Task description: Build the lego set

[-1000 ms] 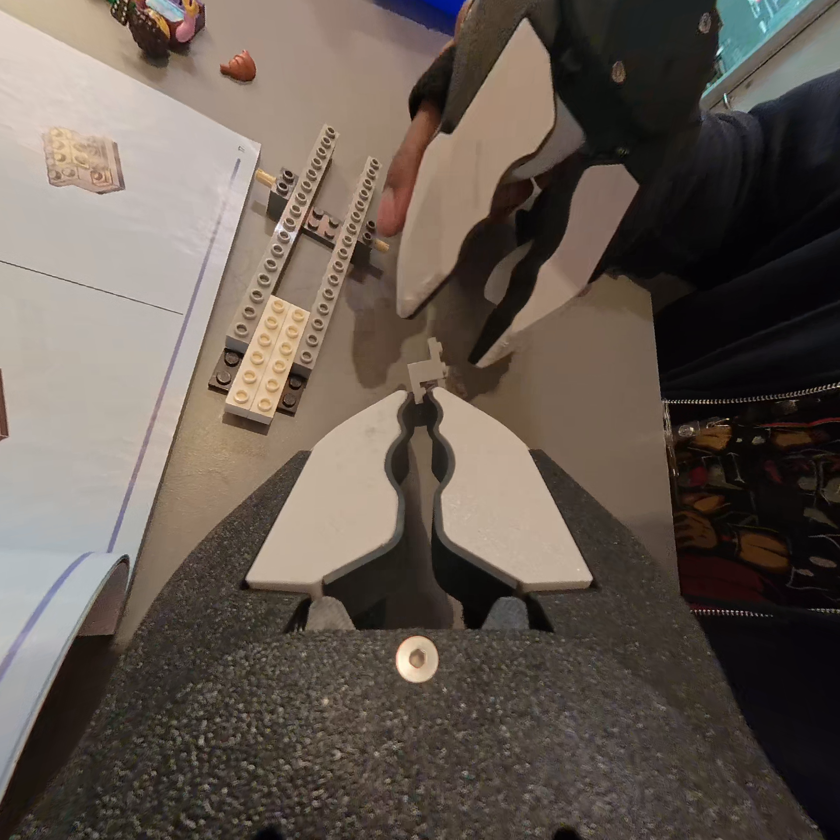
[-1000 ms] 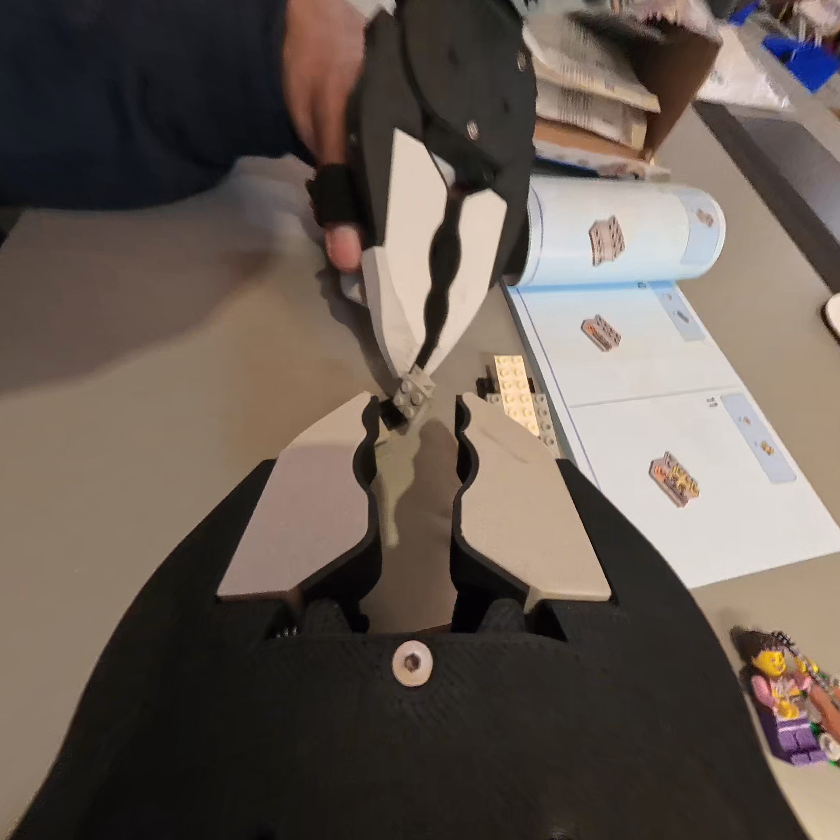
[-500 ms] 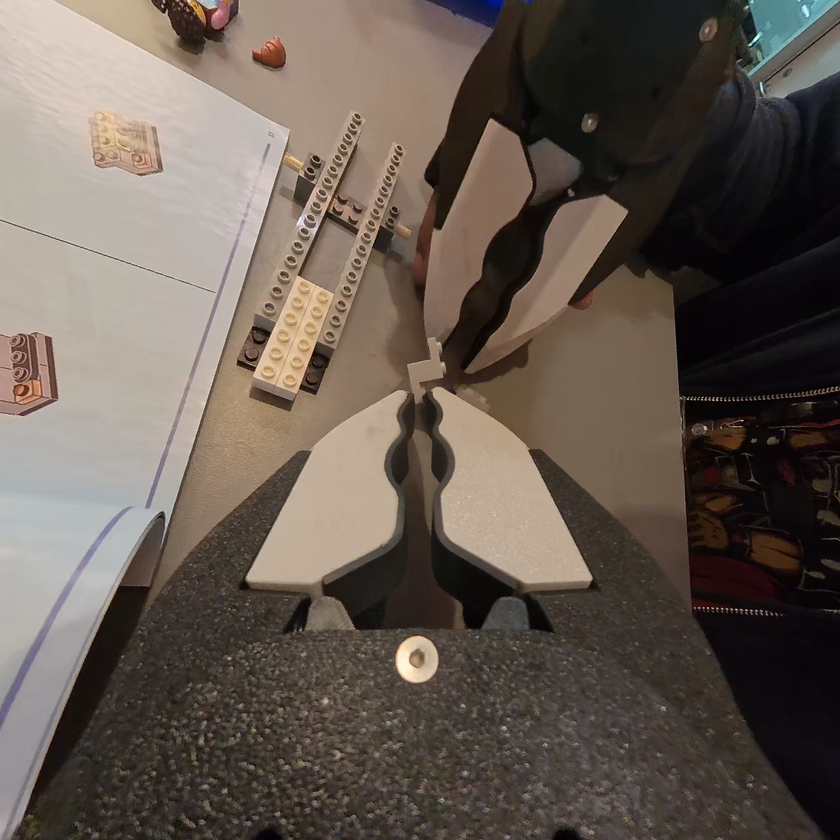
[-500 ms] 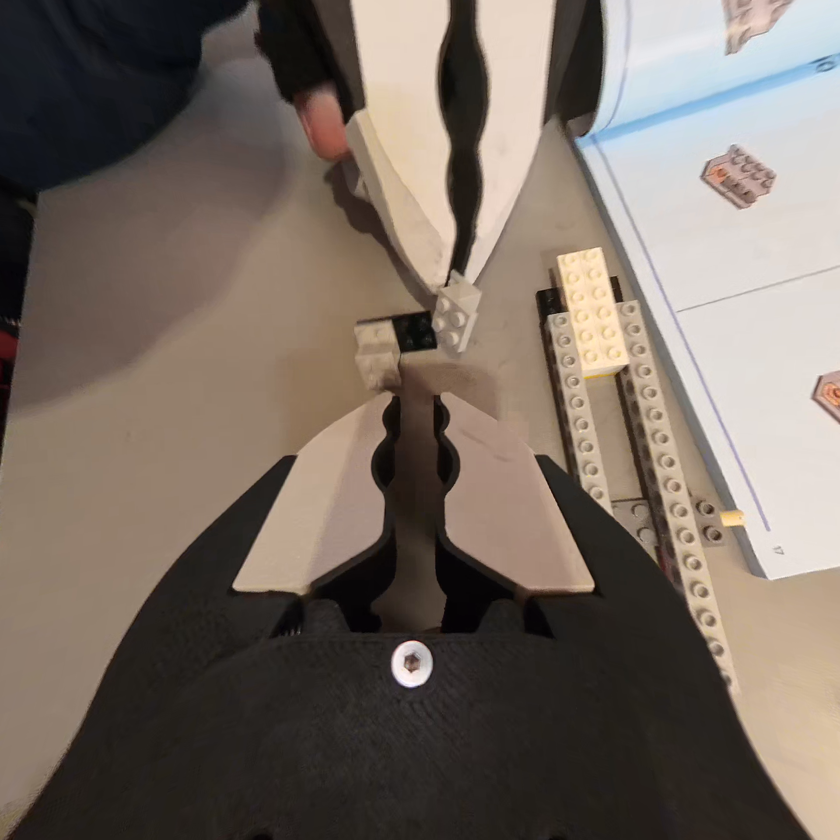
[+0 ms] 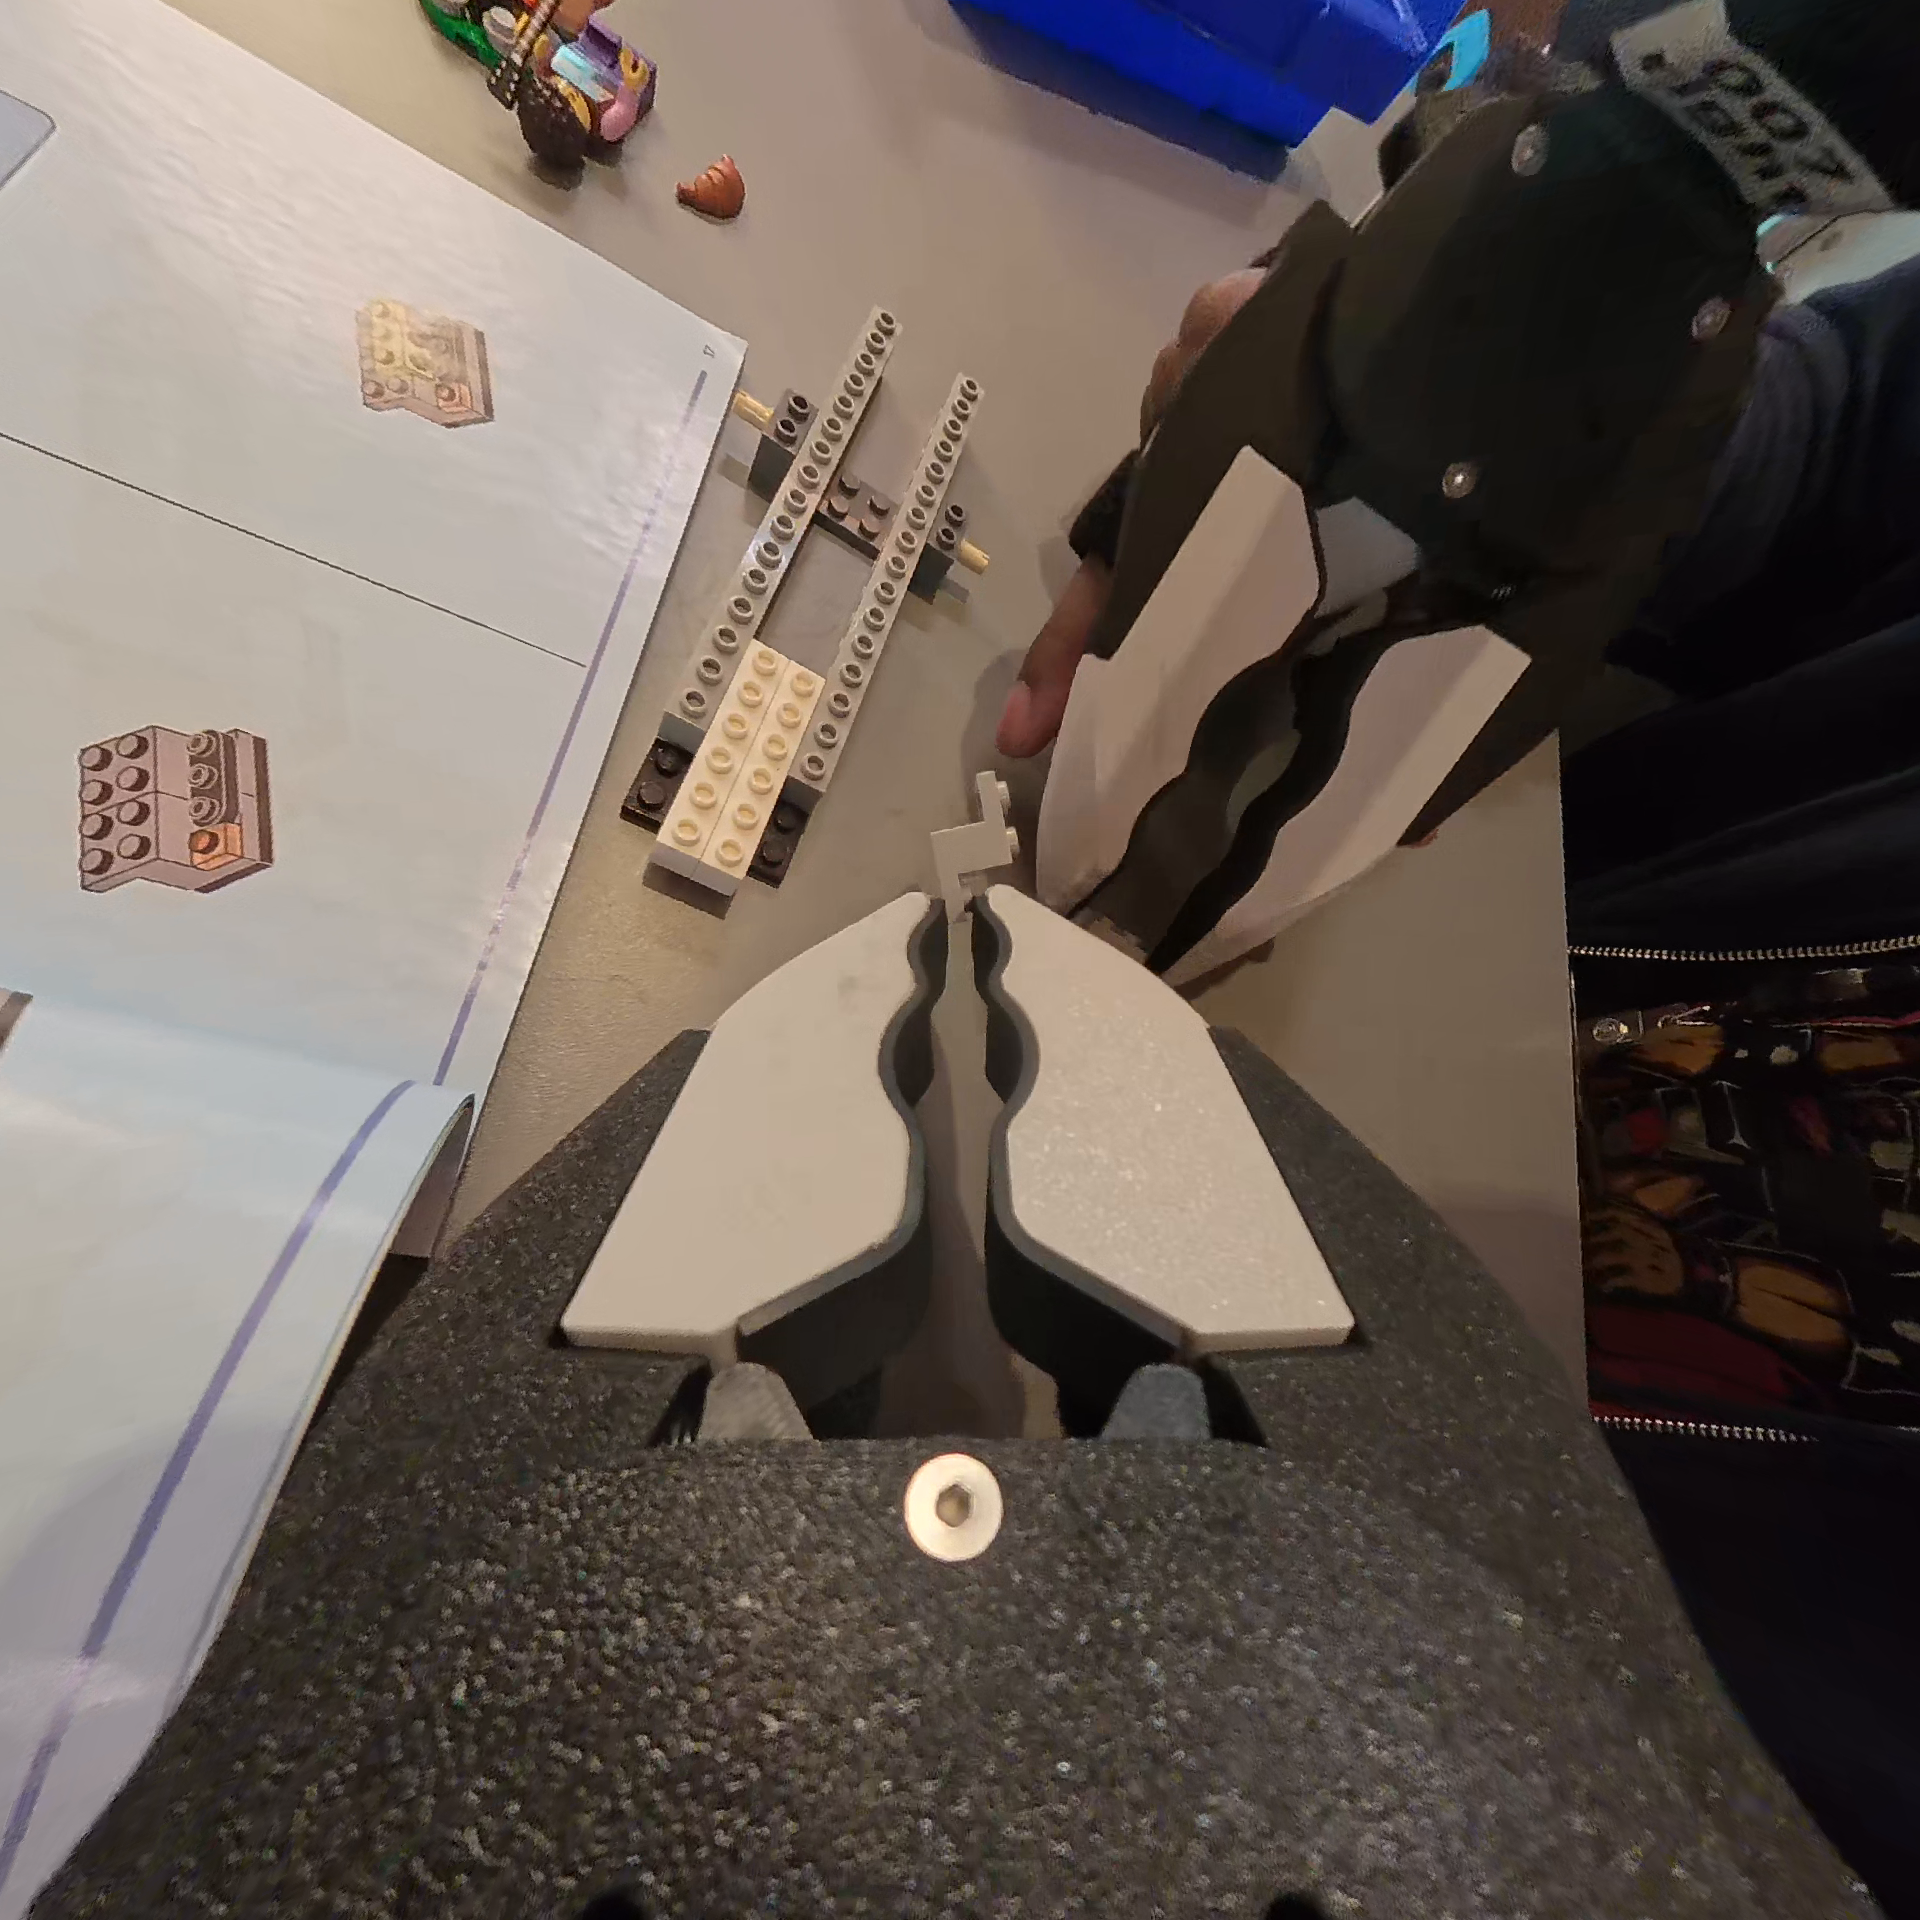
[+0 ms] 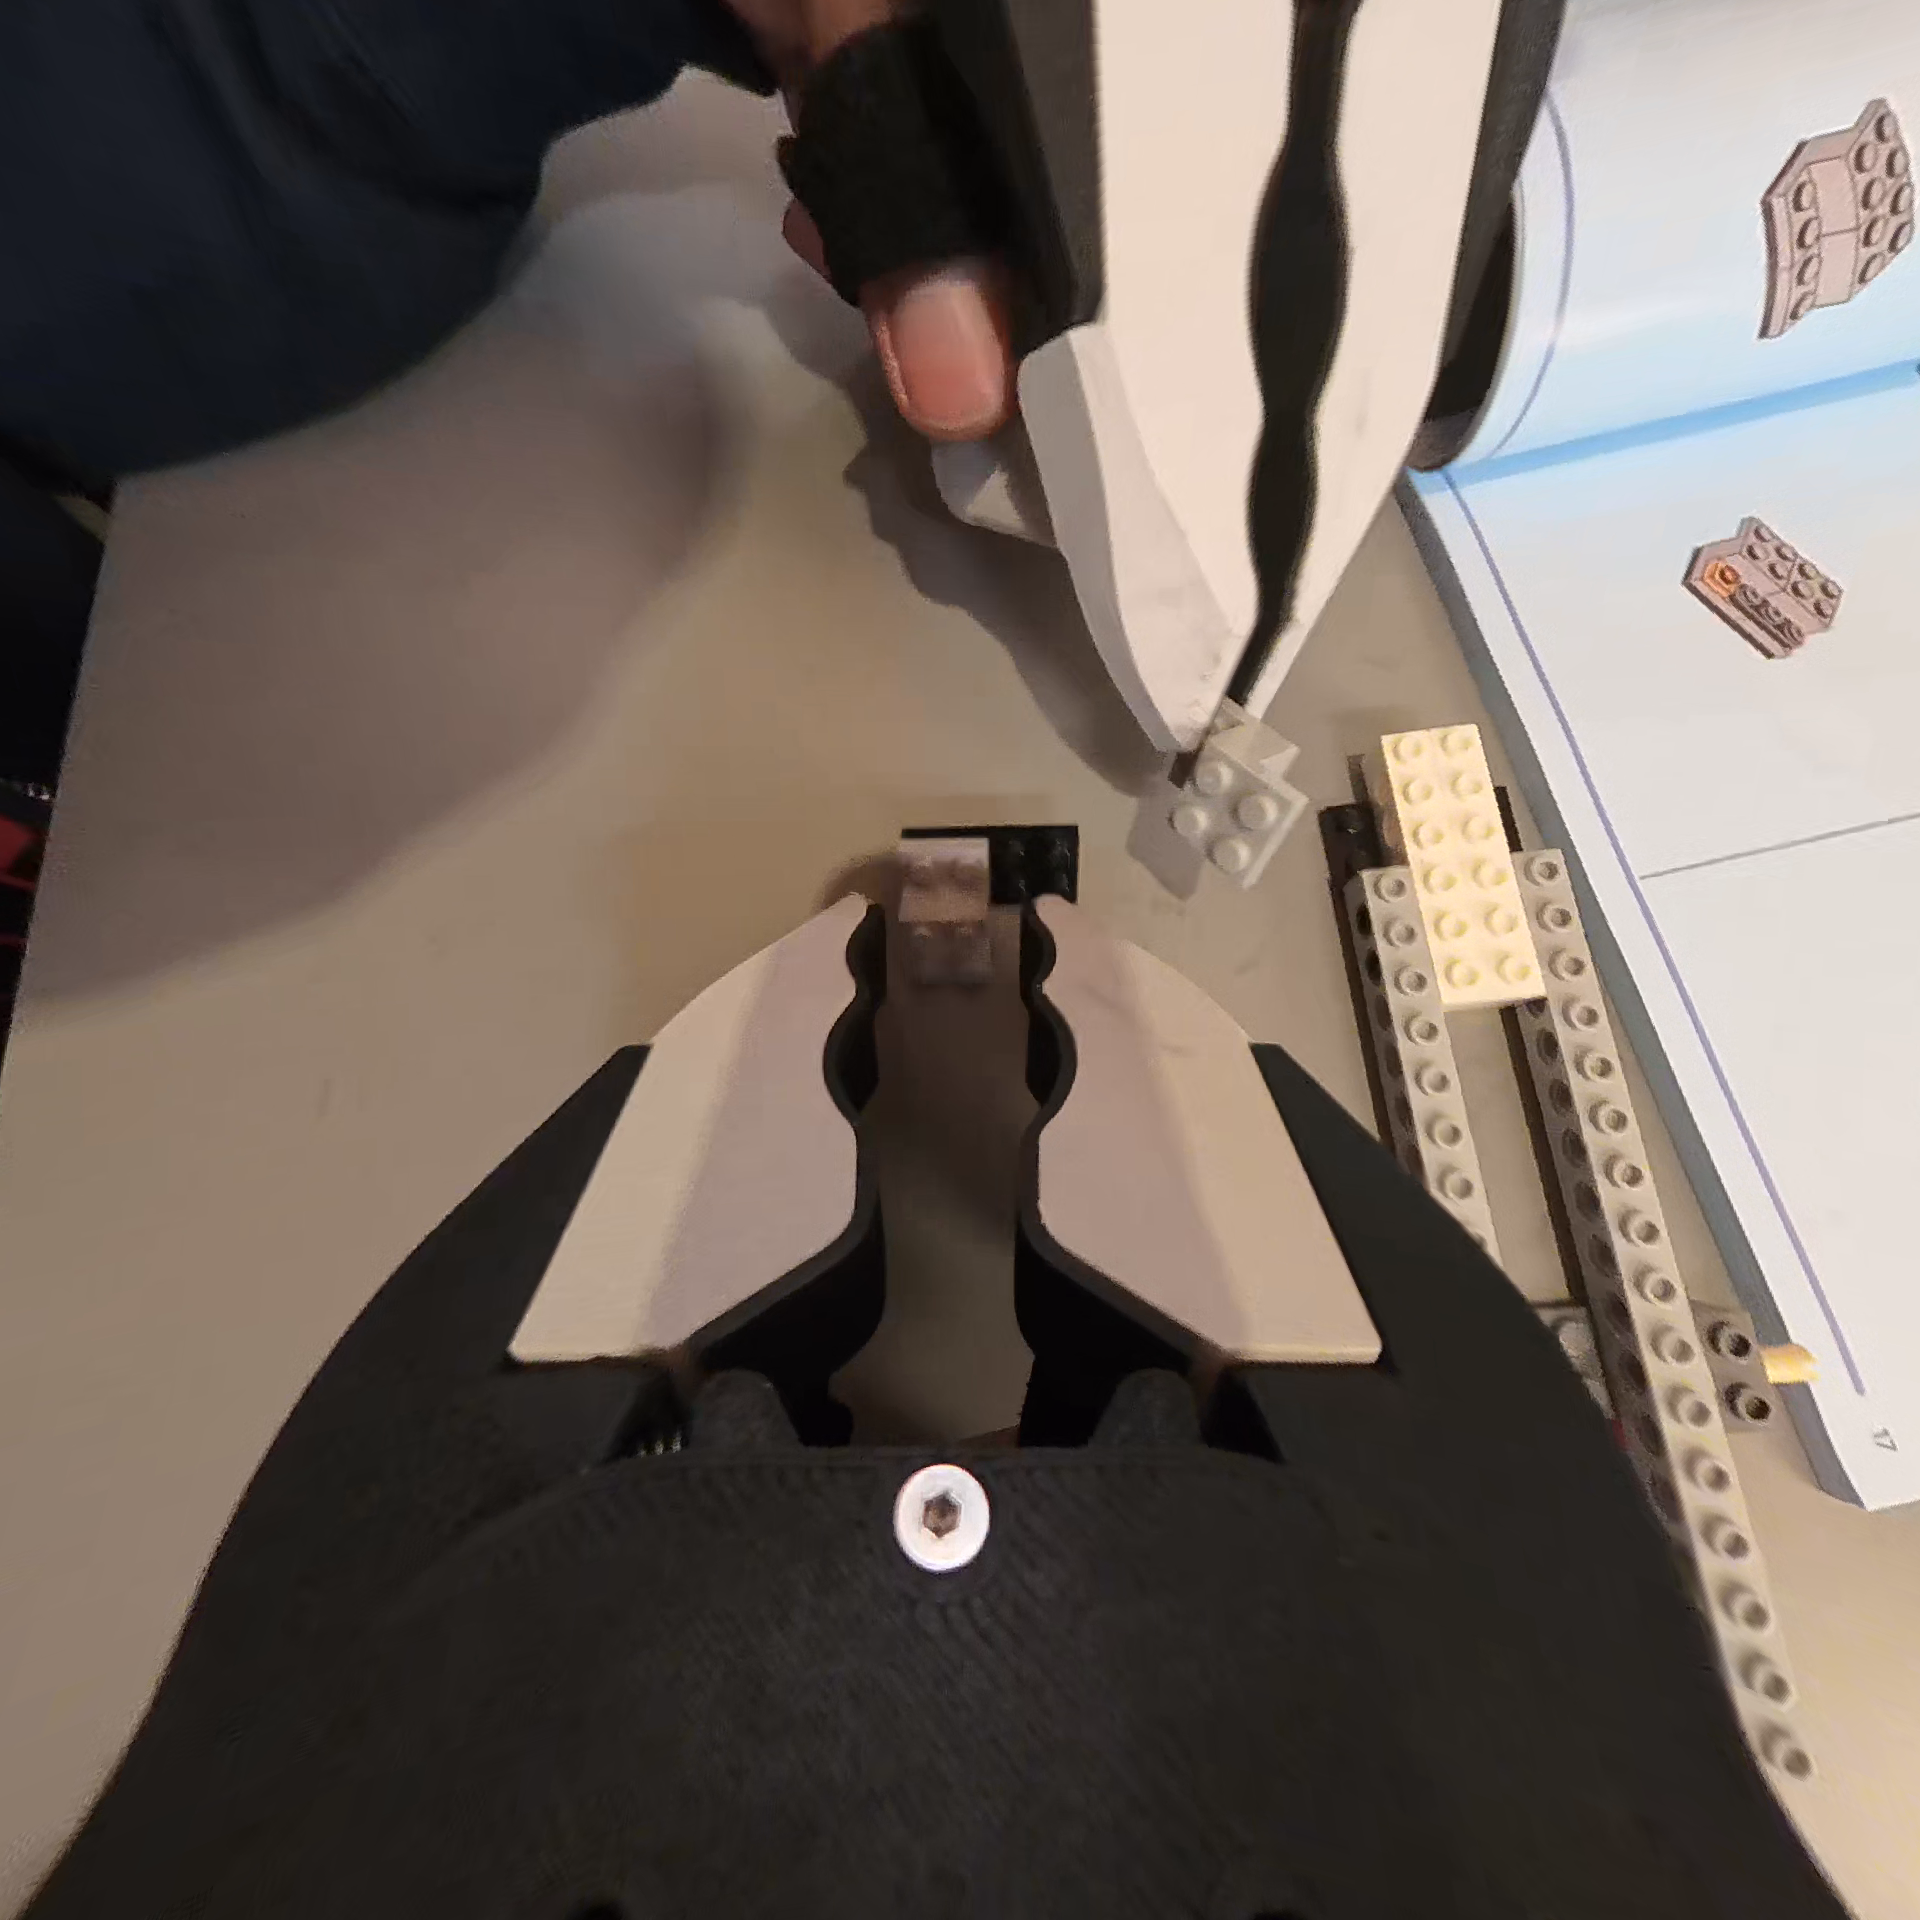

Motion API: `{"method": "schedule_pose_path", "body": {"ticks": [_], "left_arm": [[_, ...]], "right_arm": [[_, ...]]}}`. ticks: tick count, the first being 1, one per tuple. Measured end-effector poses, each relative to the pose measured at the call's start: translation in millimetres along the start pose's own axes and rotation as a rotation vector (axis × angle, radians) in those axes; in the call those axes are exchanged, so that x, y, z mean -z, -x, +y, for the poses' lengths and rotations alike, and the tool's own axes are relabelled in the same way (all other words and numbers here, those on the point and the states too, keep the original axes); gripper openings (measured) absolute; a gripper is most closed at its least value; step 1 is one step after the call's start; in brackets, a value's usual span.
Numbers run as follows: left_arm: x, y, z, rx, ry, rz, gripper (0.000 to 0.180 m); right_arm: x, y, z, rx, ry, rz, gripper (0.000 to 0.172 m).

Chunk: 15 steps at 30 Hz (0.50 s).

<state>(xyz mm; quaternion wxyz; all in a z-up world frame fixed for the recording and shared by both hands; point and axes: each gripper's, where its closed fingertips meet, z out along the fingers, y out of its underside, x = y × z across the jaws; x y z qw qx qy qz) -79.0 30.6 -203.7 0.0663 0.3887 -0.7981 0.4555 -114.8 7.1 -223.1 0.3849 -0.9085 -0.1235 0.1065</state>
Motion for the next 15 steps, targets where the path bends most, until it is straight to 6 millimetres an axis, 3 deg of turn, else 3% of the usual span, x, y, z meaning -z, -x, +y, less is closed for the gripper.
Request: {"method": "schedule_pose_path", "body": {"ticks": [4,10,15], "left_arm": [[1,1,1,-0.004,0.006,-0.011,0.004],[8,2,-2,-0.011,-0.017,-0.027,0.004],[9,1,-3,-0.016,-0.021,-0.023,0.005]], "right_arm": [[-4,1,-7,0.111,-0.018,0.083,0.016],[-6,6,-9,0.521,0.013,0.277,0.016],[-5,27,-1,0.595,0.041,0.213,0.024]]}}
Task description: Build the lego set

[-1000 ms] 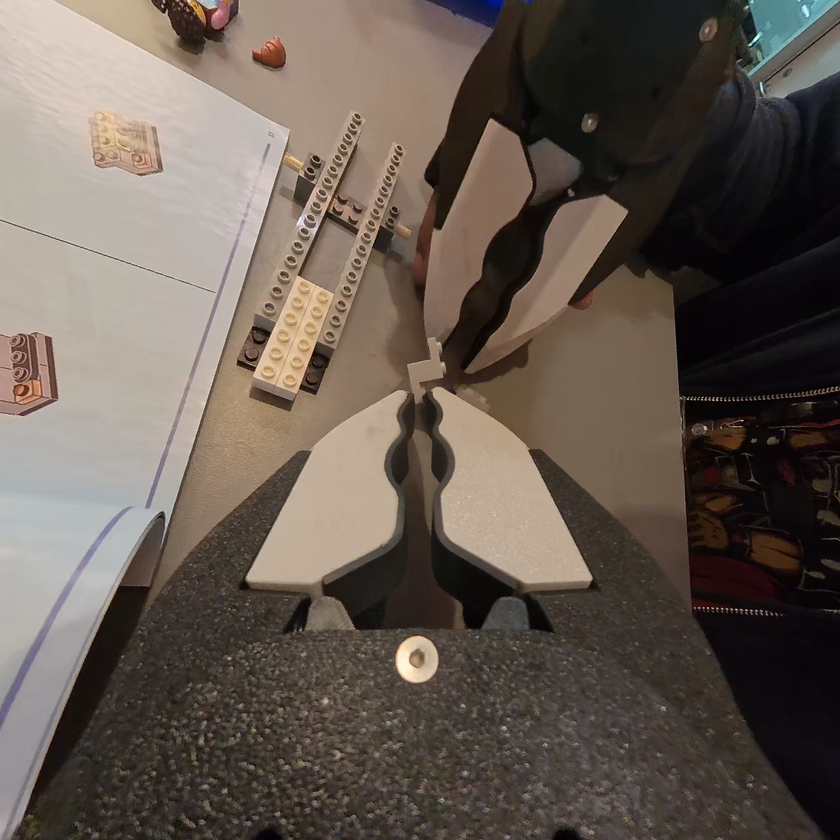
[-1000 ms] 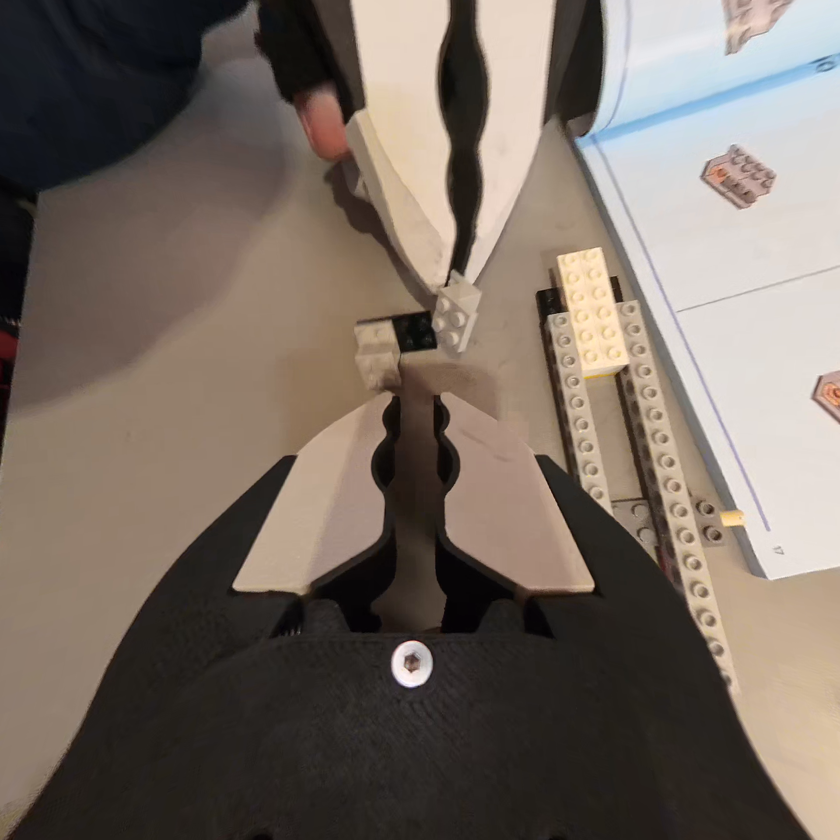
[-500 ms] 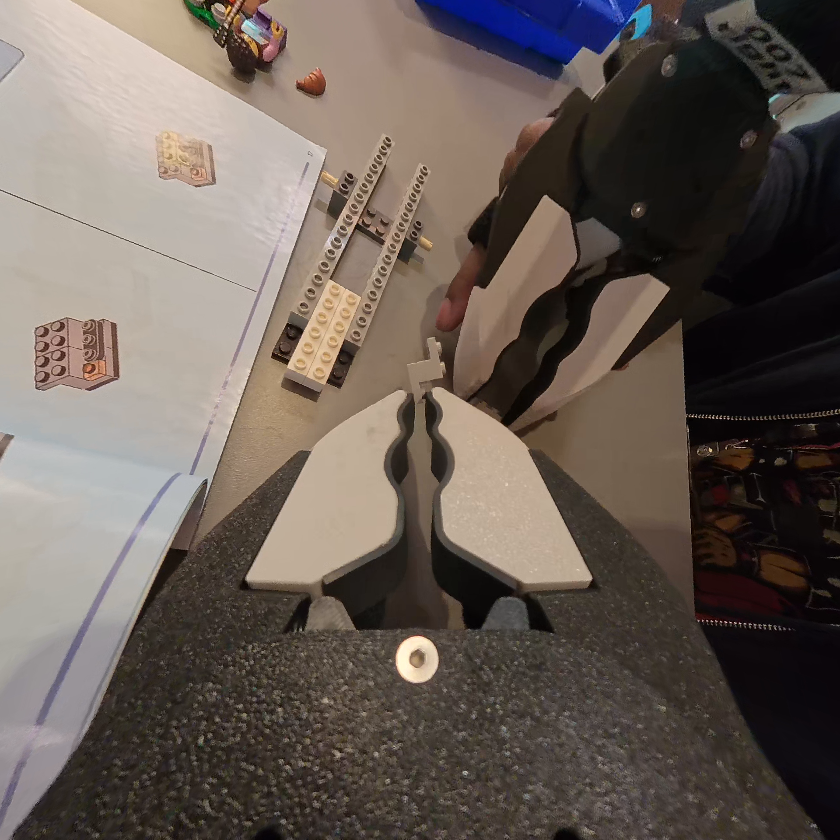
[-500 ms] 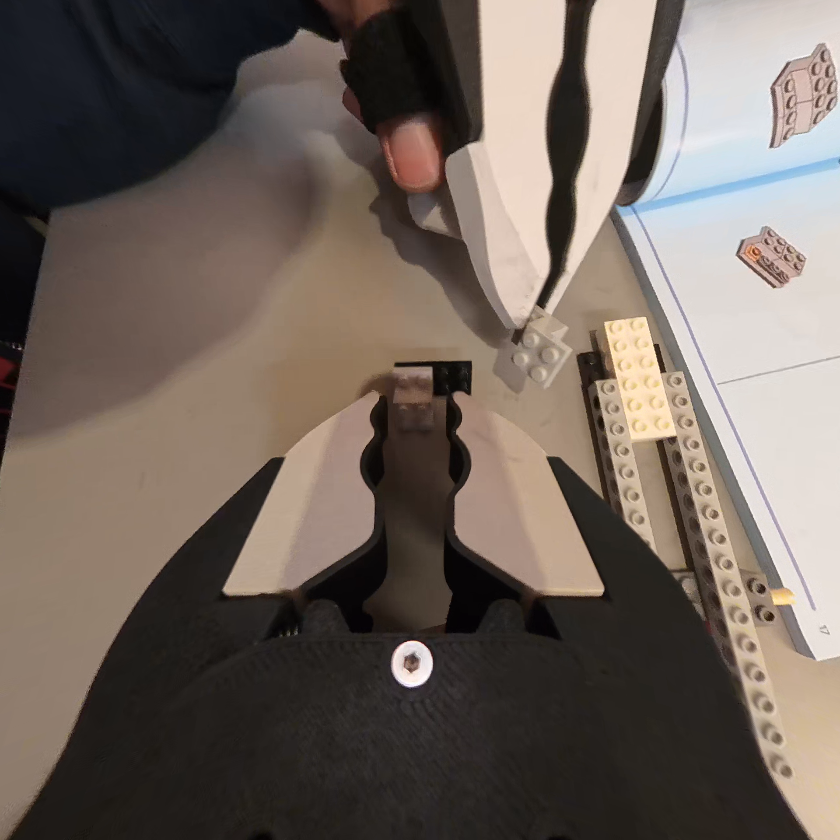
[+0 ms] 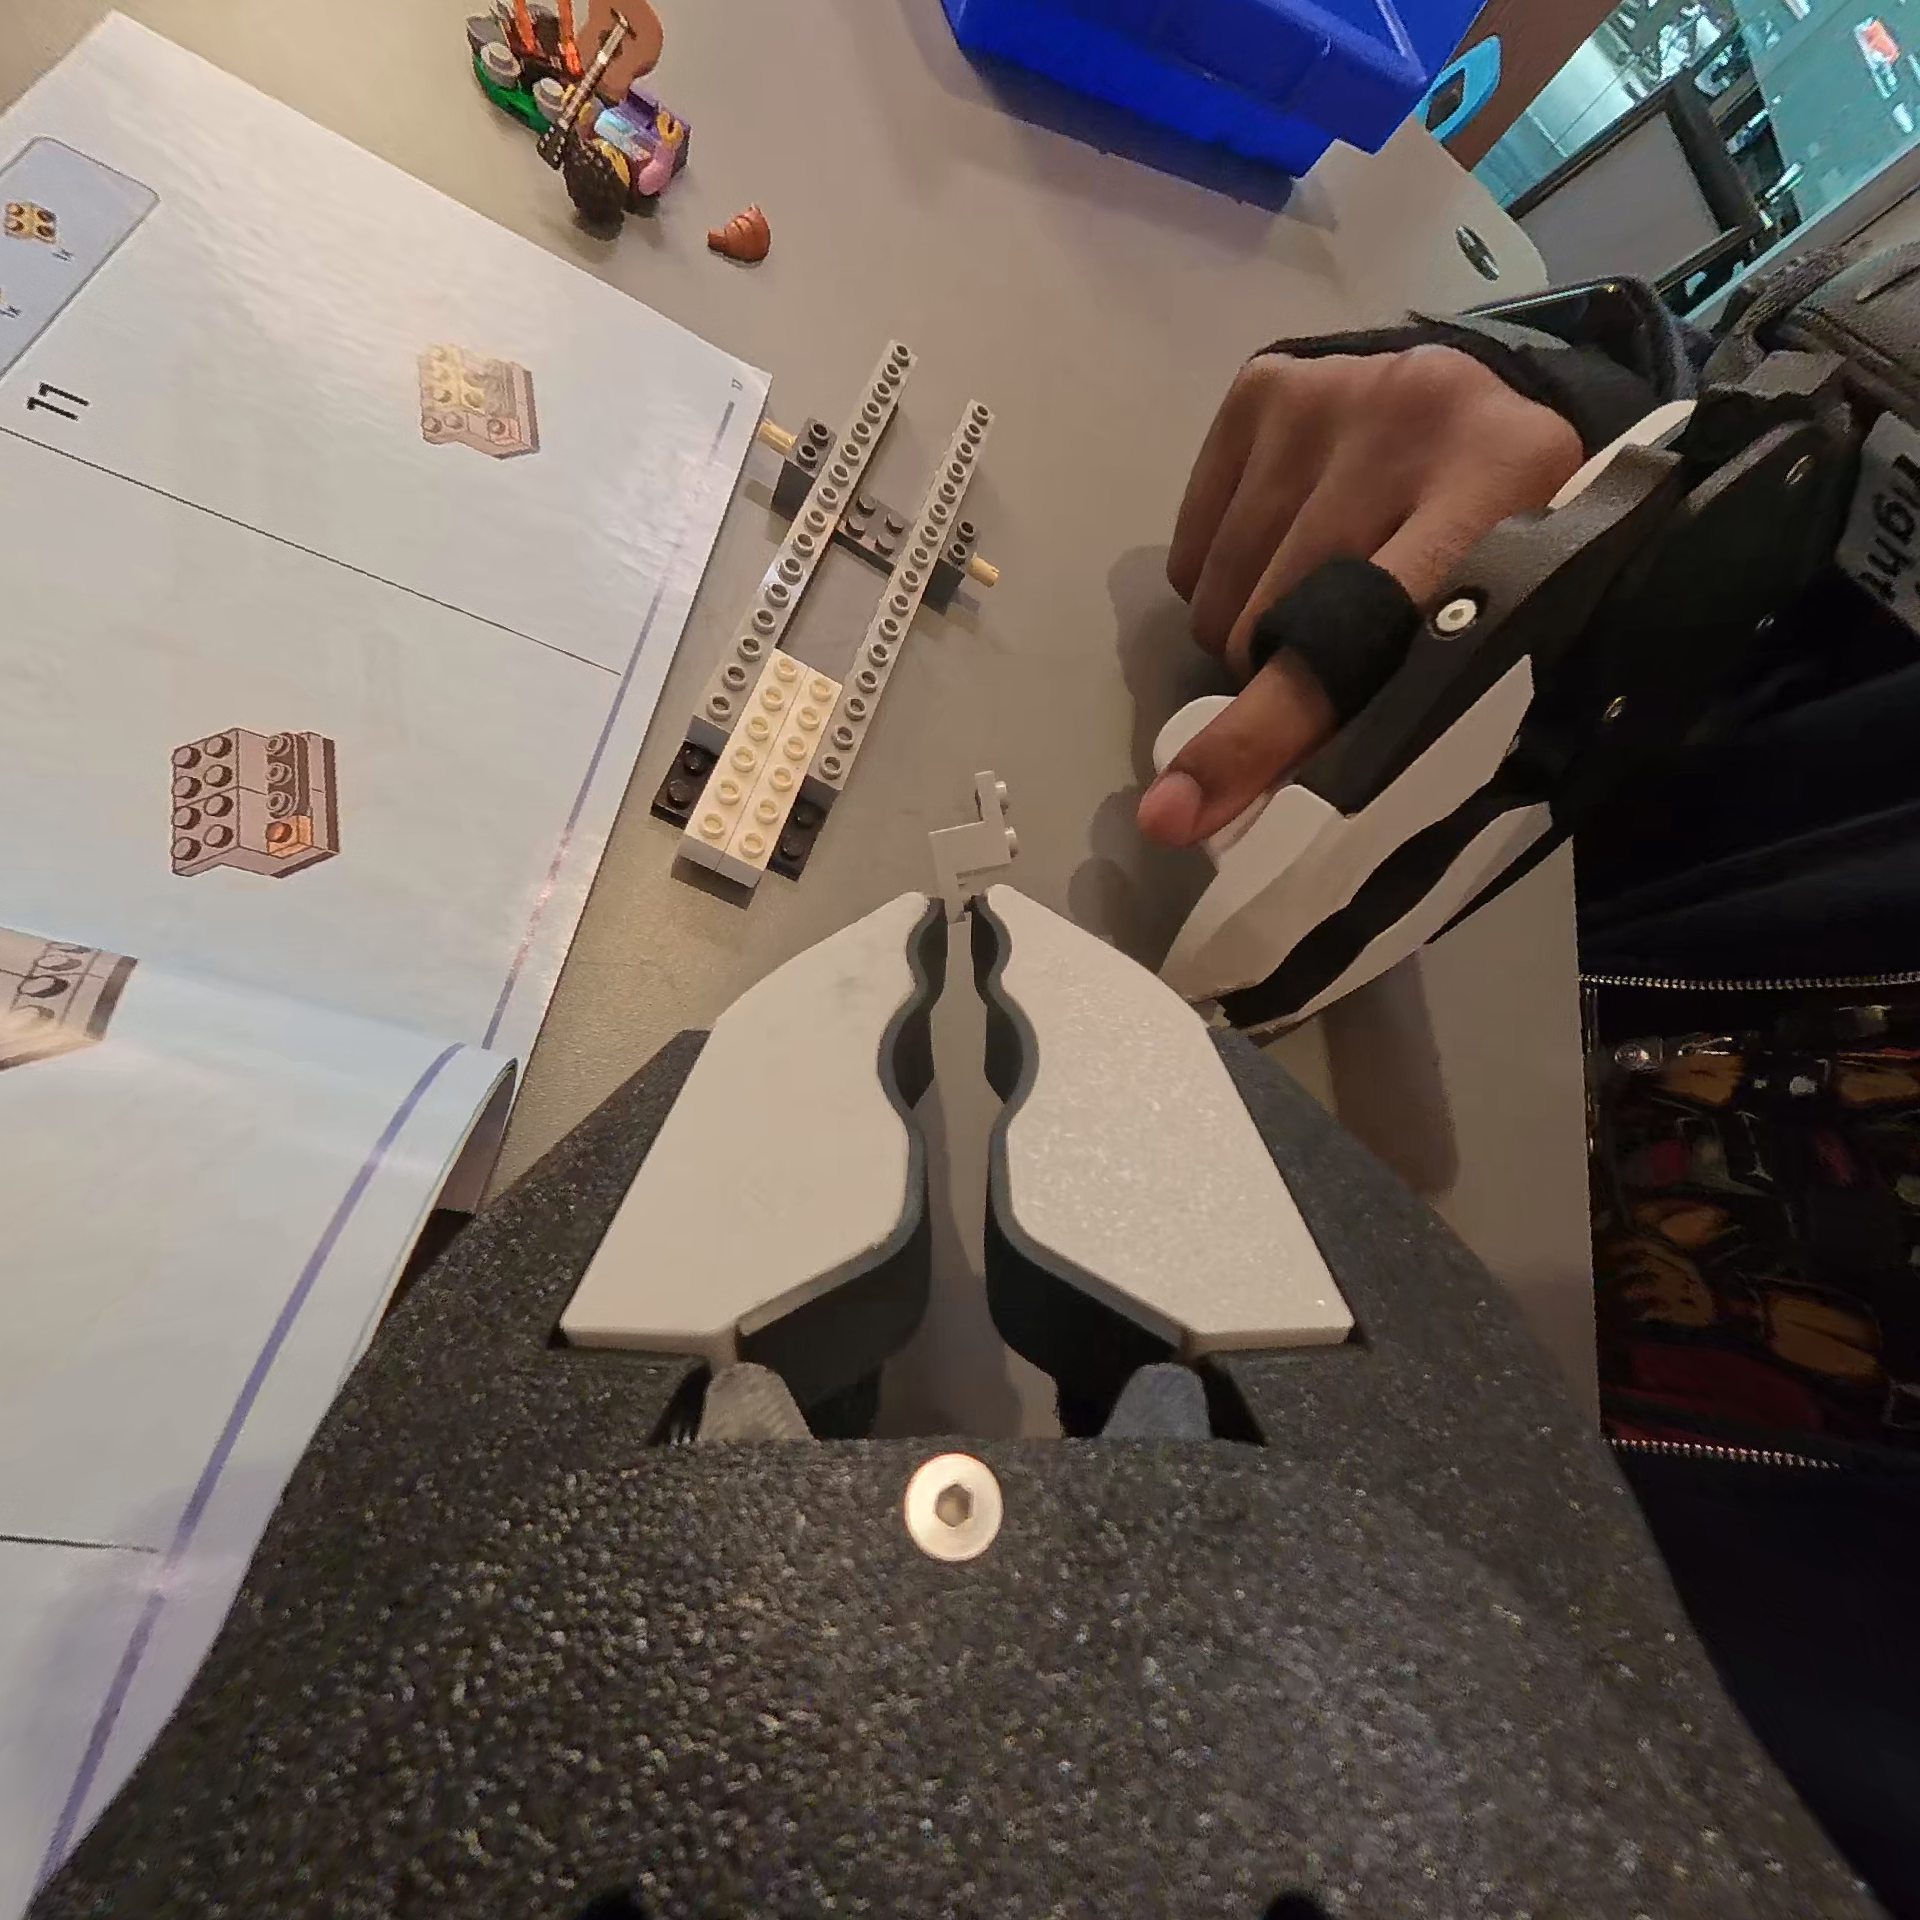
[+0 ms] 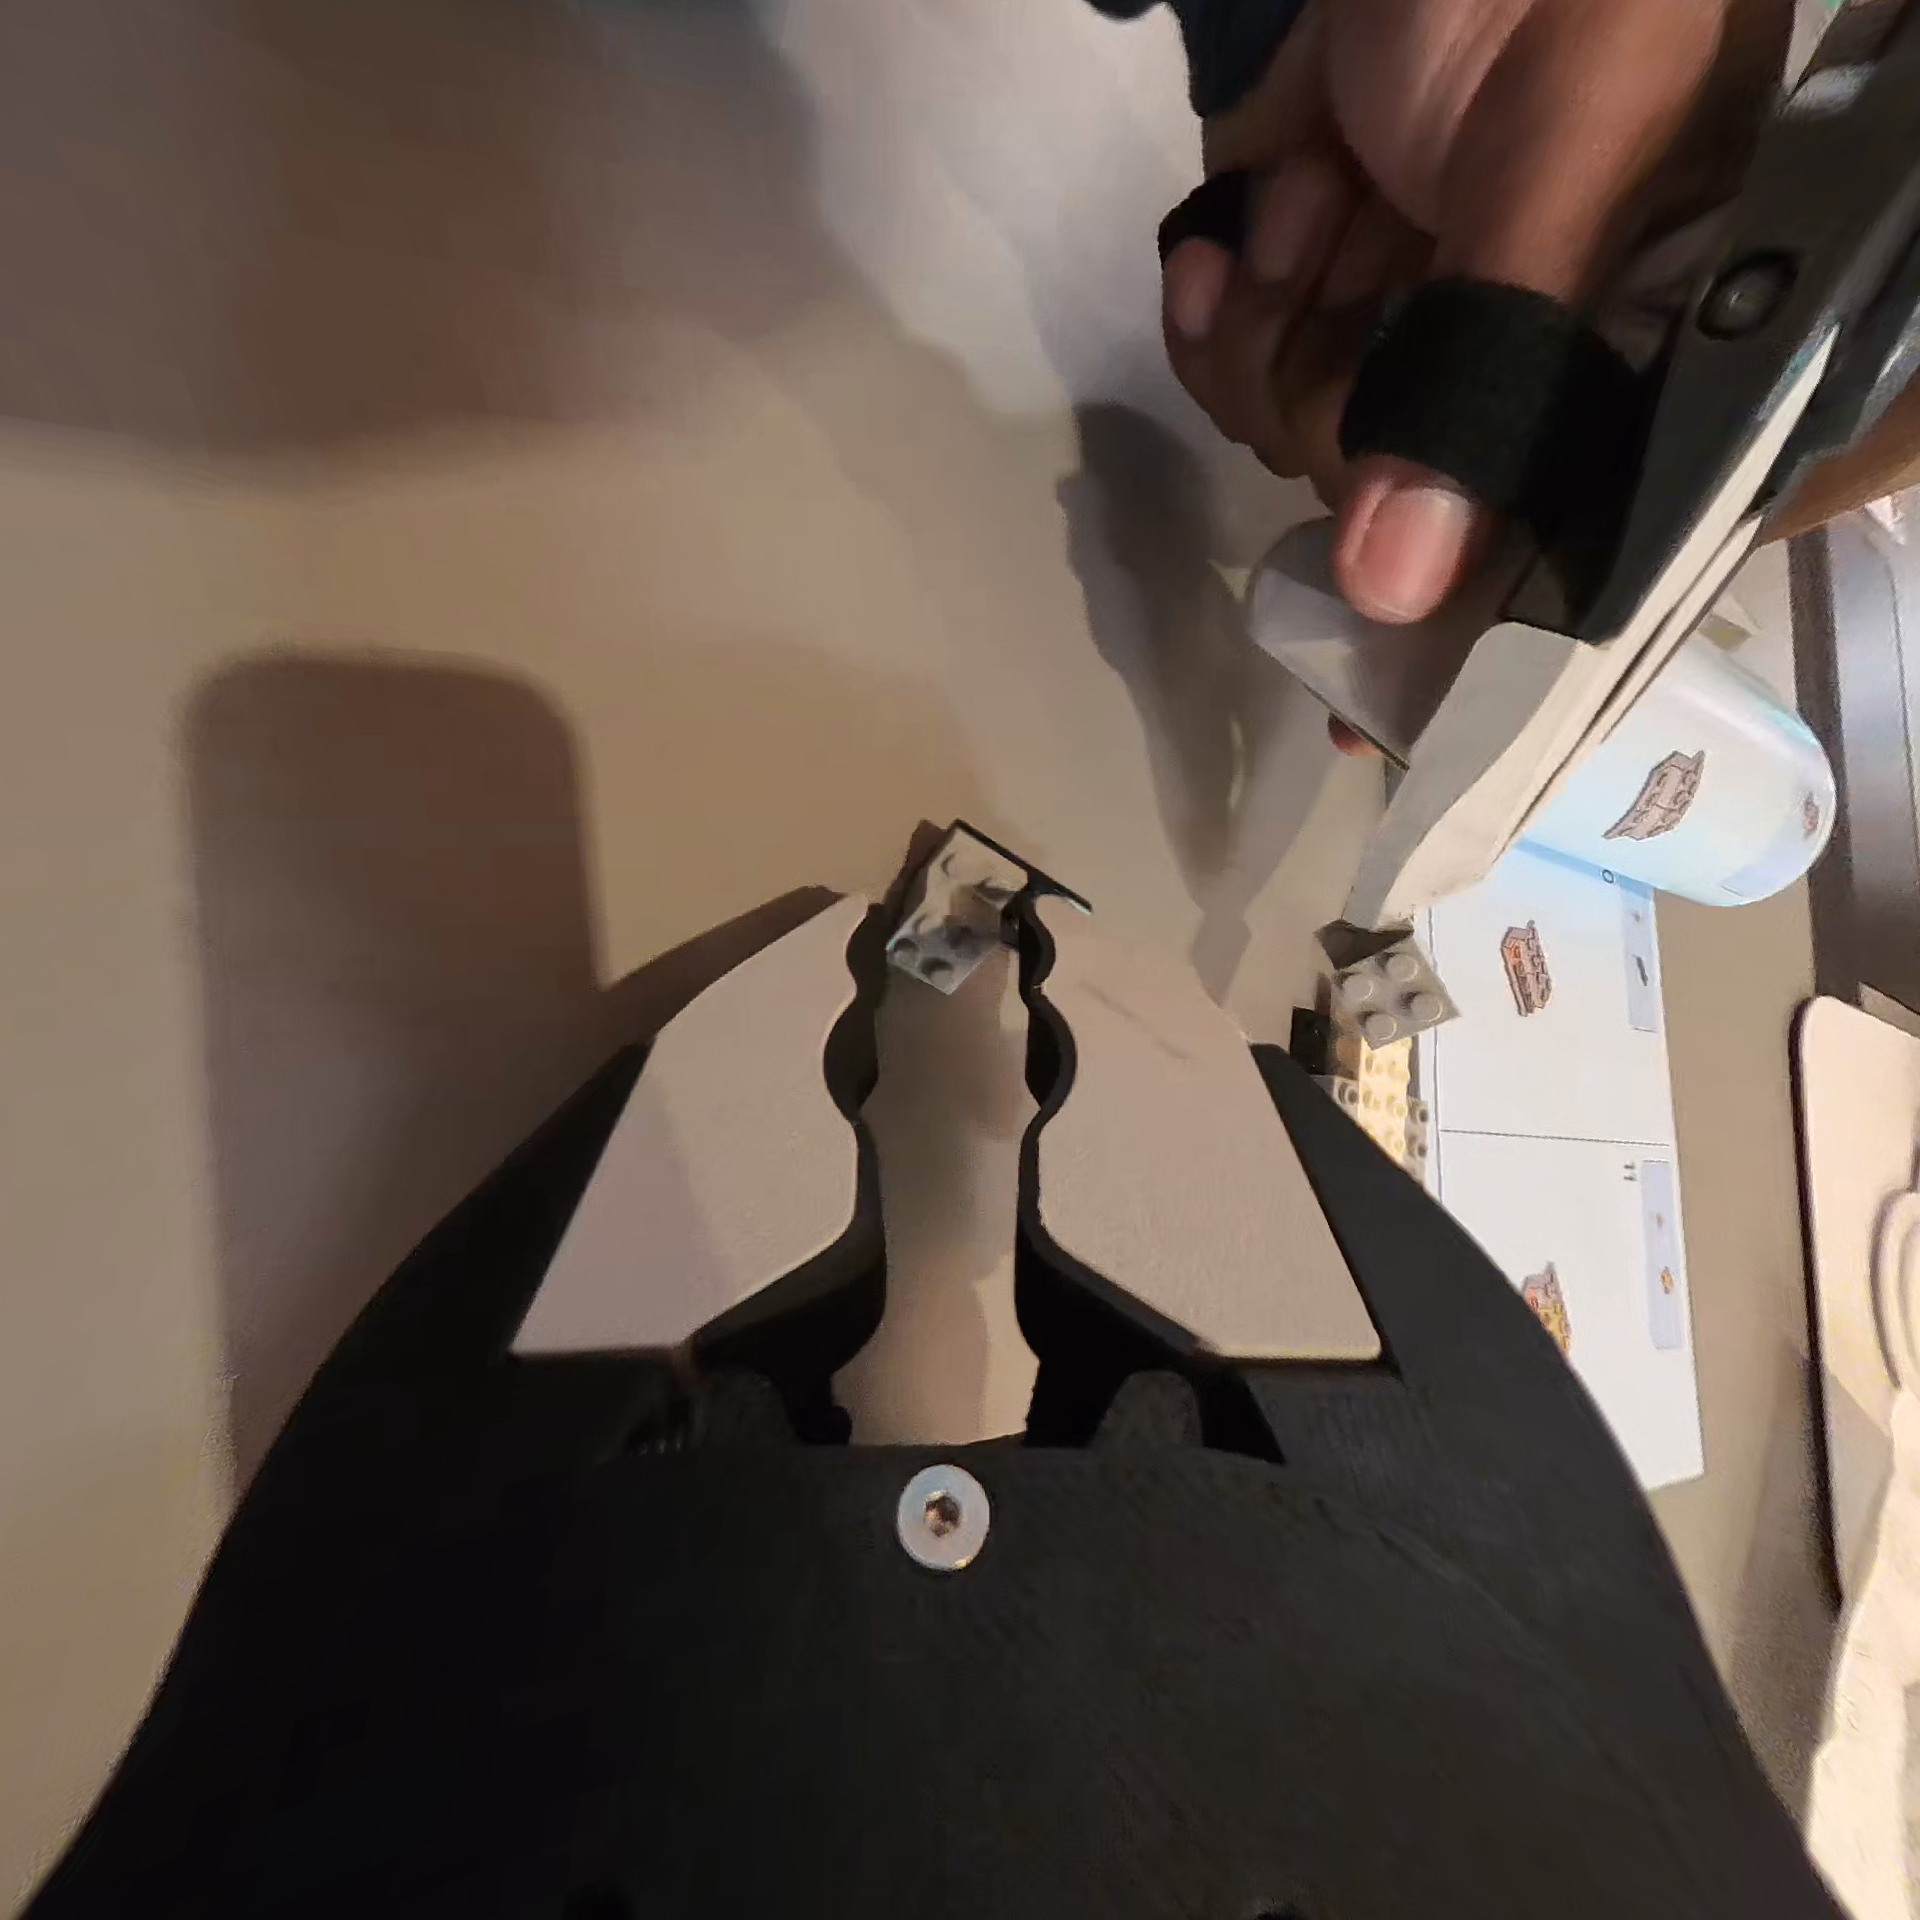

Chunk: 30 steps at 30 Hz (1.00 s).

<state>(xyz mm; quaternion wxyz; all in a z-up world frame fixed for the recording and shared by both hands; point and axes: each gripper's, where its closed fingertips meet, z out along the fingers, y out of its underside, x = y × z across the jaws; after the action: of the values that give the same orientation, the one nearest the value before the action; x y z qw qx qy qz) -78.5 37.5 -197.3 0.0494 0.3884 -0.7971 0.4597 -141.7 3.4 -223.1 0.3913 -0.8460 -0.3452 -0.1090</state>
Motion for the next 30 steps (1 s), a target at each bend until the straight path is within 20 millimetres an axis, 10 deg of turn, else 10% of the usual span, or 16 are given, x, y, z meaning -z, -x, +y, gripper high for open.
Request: {"method": "schedule_pose_path", "body": {"ticks": [11,17,30], "left_arm": [[-8,-17,4,-0.038,0.035,0.073,0.004],[-17,-29,11,-0.011,0.101,0.115,0.004],[-18,-40,10,-0.001,0.083,0.195,0.004]], "right_arm": [[44,-60,-8,-0.415,-0.276,0.081,0.028],[38,-58,10,0.015,-0.099,0.288,0.032],[21,-41,9,0.193,-0.02,0.27,0.018]]}}
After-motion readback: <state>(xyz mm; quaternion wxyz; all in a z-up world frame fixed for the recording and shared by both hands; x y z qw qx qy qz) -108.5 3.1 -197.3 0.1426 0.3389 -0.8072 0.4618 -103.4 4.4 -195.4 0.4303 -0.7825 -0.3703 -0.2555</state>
